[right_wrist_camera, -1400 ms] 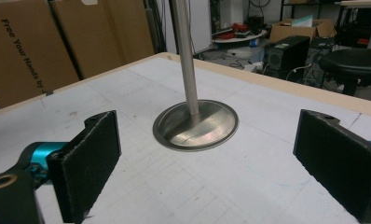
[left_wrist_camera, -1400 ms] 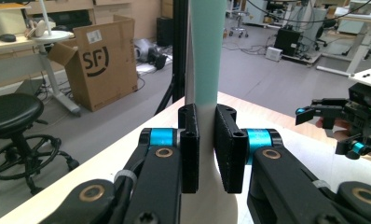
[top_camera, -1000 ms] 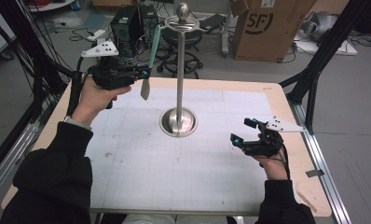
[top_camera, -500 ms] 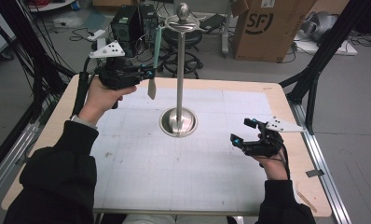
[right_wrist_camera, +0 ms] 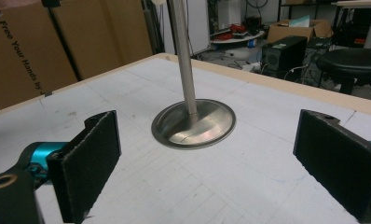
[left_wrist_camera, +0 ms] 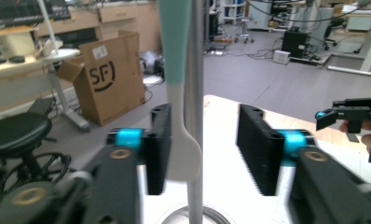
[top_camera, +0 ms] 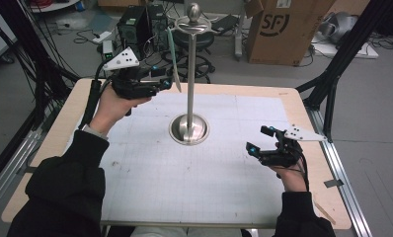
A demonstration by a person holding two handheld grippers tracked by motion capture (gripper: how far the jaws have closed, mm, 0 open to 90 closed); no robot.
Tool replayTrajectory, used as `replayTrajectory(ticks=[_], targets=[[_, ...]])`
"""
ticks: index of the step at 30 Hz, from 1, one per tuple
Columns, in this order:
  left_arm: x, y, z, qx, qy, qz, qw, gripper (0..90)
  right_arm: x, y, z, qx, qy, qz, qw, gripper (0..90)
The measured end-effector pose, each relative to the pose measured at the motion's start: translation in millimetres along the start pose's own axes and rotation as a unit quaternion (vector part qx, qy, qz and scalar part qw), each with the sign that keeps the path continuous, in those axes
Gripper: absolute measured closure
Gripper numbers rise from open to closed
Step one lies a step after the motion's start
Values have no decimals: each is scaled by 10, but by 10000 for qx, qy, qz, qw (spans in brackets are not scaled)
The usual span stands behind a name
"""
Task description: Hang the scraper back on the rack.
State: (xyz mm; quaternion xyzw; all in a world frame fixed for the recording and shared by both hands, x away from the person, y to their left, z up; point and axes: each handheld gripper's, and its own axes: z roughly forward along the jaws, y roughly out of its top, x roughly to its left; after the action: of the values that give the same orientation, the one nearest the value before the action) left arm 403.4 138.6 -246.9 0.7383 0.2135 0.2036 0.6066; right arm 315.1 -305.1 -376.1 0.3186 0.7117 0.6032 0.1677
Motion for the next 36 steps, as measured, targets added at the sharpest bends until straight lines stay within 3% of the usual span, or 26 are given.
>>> replayTrajectory(ticks=[3, 8, 11, 20, 26, 34, 36], targets=[[2, -102, 12, 75, -5, 92, 9999, 404, 4, 2, -18, -4, -12, 10, 10000, 65], [28, -337, 6, 131, -91, -15, 9999, 235, -6, -15, -25, -1, -46, 13, 10000, 65], [33, -479, 9, 204, 42, -103, 9997, 57, -12, -26, -17, 24, -54, 39, 10000, 65], [-7, -825, -148, 52, -209, -276, 9994, 16, -9, -26, -19, 14, -55, 5, 10000, 66], [16, -1088, -305, 41, -28, -320, 9995, 16, -8, -25, -24, 2, -87, 10, 10000, 65], [163, -1390, -587, -45, 385, -619, 9973, 16, -22, -33, -32, -31, -118, 2, 9999, 65], [211, -1437, -661, 33, 469, -712, 9964, 16, -21, -34, -33, -33, -115, -1, 9999, 65]])
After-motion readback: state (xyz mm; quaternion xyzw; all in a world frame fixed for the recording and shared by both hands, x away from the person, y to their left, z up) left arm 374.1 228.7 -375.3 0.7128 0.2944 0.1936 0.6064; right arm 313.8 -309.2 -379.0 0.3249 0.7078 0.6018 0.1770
